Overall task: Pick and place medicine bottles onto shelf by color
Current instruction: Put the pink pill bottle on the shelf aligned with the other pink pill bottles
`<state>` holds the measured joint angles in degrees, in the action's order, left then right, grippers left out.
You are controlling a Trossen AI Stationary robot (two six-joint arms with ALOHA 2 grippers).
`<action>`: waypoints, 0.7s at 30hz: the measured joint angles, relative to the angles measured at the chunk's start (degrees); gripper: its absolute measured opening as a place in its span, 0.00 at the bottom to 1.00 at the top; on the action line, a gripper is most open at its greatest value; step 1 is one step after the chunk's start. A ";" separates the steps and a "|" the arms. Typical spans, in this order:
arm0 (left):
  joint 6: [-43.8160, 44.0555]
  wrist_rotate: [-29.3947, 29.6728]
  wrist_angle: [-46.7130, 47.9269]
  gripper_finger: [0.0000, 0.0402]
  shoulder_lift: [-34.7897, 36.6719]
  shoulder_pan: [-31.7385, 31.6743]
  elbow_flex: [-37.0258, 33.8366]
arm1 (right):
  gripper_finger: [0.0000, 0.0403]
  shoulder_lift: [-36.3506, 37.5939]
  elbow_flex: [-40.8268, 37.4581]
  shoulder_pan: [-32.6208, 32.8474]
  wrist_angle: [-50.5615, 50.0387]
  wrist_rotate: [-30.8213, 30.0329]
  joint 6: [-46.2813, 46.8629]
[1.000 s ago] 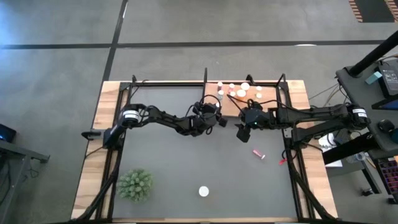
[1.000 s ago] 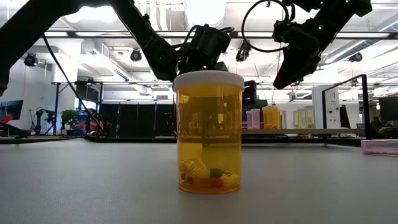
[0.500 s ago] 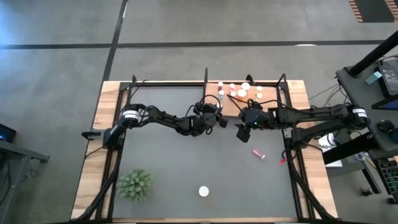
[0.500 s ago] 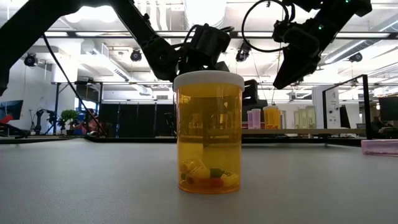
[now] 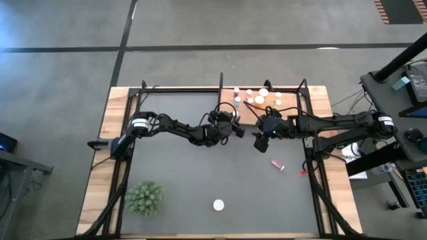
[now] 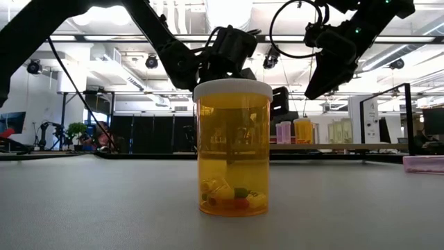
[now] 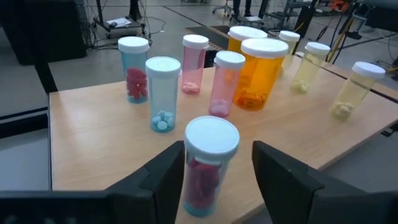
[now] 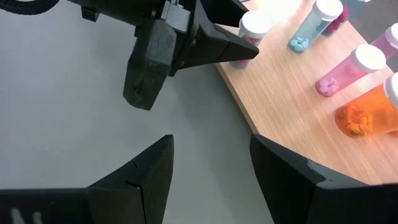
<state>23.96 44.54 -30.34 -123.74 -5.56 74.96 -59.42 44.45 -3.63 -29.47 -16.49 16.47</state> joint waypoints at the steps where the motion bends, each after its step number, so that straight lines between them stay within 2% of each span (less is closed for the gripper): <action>1: -0.06 0.01 -0.13 0.44 0.00 0.00 0.00 | 0.50 0.00 0.00 0.02 0.00 0.02 0.00; 21: -8.57 0.18 -1.71 0.45 3.80 3.11 -0.18 | 0.50 0.00 0.00 0.00 0.22 0.00 0.00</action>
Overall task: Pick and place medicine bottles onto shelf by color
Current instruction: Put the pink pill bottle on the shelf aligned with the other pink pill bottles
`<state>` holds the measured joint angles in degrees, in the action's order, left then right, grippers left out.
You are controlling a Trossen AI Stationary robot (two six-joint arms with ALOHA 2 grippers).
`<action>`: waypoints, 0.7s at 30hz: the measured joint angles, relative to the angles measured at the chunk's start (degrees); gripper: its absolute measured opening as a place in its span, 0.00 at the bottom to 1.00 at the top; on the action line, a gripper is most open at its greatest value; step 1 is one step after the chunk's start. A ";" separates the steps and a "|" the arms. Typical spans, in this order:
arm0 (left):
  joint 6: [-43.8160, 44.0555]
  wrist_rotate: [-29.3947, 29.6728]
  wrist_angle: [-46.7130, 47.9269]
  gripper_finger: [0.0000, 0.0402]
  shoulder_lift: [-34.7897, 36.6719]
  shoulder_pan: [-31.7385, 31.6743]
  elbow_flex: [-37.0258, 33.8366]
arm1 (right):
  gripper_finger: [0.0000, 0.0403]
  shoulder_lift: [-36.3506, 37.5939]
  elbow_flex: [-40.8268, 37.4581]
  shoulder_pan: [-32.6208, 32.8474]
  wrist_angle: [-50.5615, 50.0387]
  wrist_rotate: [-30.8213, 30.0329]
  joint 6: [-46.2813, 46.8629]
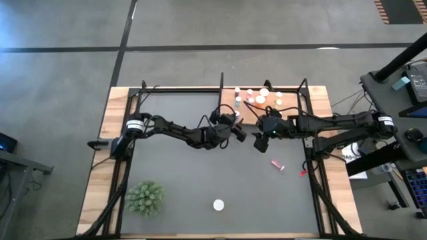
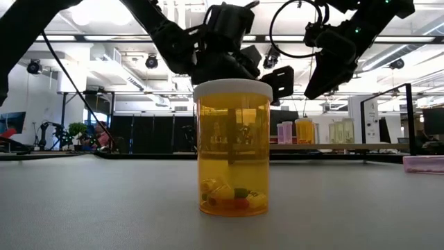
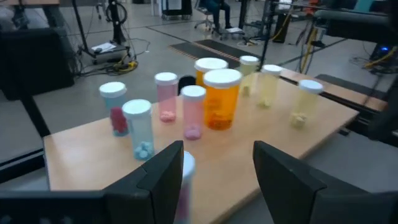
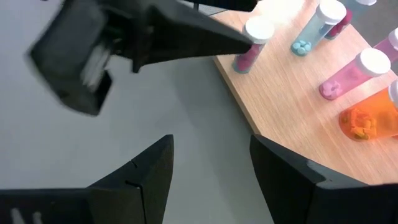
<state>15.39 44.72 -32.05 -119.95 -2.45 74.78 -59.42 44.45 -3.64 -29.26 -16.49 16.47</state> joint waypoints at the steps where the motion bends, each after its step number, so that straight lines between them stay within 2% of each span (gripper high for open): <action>1: -0.46 0.01 -0.04 0.45 0.03 0.38 0.07 | 0.50 0.02 0.00 0.00 0.00 0.00 0.00; 10: -7.32 -1.07 2.55 0.45 3.08 4.73 -0.12 | 0.50 0.00 0.00 0.01 0.00 0.00 0.00; 15: -7.36 -7.37 17.59 0.45 8.28 6.80 -0.10 | 0.50 0.00 0.02 0.02 0.13 0.01 0.00; 21: -3.70 -8.12 35.04 0.44 13.51 9.00 -0.15 | 0.50 0.00 0.02 0.02 0.21 0.02 0.00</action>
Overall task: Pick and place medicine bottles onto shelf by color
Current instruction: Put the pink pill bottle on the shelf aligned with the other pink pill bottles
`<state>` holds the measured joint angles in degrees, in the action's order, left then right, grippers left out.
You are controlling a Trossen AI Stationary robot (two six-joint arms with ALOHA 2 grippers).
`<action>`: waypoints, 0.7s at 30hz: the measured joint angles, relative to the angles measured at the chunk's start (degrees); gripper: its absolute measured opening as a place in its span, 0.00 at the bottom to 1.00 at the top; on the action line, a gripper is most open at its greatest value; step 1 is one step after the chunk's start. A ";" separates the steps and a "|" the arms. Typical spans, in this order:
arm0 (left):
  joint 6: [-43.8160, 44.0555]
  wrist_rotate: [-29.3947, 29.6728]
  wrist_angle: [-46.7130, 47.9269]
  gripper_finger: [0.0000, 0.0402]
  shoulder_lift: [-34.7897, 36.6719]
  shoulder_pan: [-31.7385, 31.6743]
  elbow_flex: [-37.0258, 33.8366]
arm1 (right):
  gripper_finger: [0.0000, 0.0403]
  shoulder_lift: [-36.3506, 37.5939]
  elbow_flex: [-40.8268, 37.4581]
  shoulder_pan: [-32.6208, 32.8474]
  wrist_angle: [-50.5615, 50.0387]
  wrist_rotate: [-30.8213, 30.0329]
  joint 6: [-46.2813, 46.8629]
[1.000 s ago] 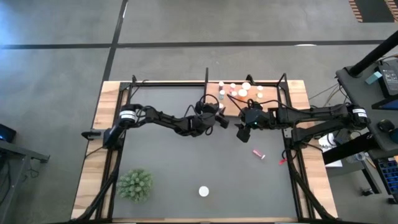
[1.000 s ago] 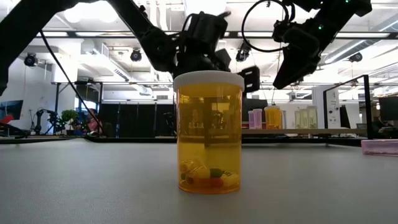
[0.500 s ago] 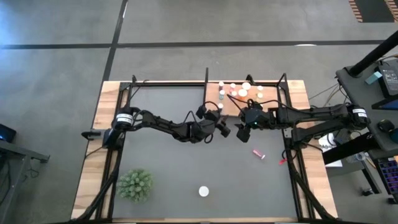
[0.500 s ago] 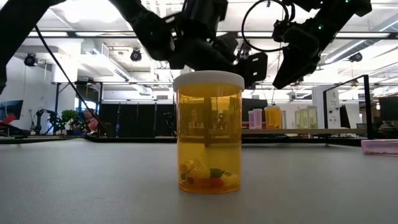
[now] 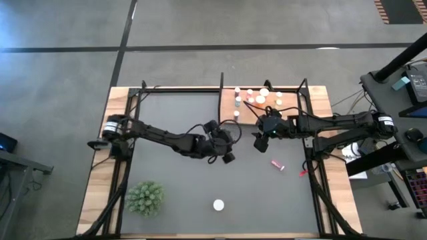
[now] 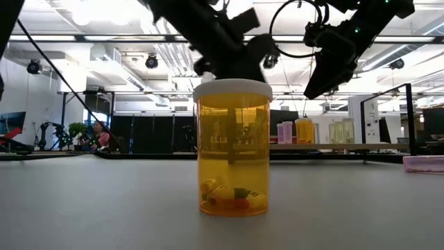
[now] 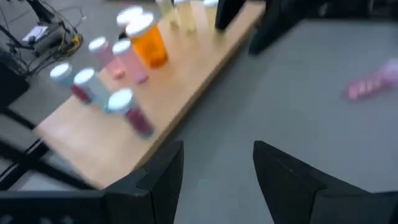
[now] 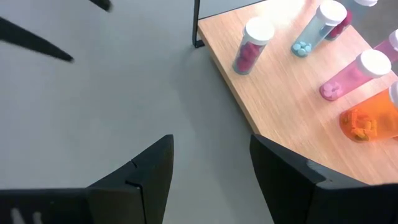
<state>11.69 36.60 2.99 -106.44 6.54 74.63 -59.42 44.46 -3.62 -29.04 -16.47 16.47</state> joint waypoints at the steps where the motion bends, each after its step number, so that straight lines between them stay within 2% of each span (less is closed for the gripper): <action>1: -0.01 0.02 2.33 0.44 0.78 0.43 -0.18 | 0.50 0.00 0.00 -0.01 0.02 -0.01 0.00; 5: 0.03 -0.03 7.10 0.44 4.33 2.44 -3.14 | 0.50 0.02 0.00 0.00 0.28 0.00 0.00; 13: 4.50 -1.09 7.51 0.44 17.55 5.14 -14.52 | 0.50 0.02 0.00 -0.02 1.08 -0.02 0.00; 17: 7.17 -3.72 3.65 0.44 23.91 5.31 -20.99 | 0.50 0.02 0.00 -0.02 1.07 0.00 0.00; 21: 7.53 -4.79 -5.33 0.44 27.86 5.31 -27.12 | 0.50 0.02 0.00 -0.02 1.10 -0.01 0.00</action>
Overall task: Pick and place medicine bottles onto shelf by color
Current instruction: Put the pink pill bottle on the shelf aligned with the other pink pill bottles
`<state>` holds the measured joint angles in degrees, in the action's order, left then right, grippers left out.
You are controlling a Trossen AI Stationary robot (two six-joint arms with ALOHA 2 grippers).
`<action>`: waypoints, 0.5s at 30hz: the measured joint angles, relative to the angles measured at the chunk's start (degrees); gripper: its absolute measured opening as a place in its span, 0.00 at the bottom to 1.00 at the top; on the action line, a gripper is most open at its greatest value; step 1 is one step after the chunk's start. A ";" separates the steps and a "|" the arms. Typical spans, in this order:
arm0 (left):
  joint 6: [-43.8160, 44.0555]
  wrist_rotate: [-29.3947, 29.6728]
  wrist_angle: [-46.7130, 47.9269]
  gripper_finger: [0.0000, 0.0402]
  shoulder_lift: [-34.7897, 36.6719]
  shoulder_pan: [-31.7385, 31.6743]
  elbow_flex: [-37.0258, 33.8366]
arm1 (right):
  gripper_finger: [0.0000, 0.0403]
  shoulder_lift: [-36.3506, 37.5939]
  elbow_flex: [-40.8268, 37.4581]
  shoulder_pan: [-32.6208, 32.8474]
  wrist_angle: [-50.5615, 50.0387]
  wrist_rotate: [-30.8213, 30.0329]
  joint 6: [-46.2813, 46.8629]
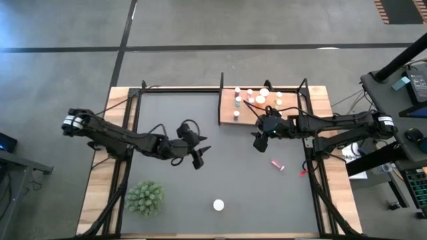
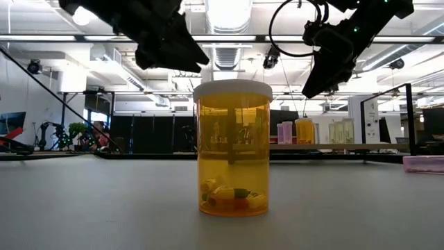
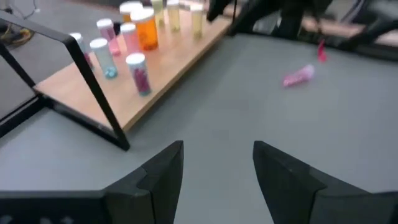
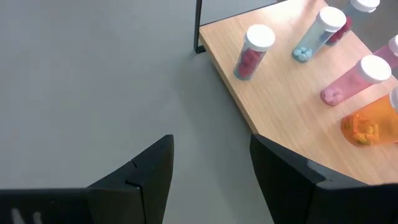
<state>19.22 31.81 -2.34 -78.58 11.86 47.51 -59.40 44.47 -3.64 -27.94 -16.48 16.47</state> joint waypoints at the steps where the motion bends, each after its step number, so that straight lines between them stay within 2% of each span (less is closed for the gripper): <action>1: -0.03 -0.03 -2.48 0.44 0.64 0.00 -1.30 | 0.50 0.00 0.00 0.00 -0.02 0.01 0.00; 7: -0.04 -0.09 -14.70 0.44 1.04 -0.02 -6.58 | 0.50 0.00 0.00 0.00 -0.02 0.01 0.00; 15: -0.09 -0.13 -15.17 0.44 0.89 0.24 -6.91 | 0.50 0.00 0.00 0.00 -0.02 0.01 0.00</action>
<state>19.14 31.68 -17.50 -77.69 12.10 40.59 -59.40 44.47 -3.64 -27.97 -16.47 16.47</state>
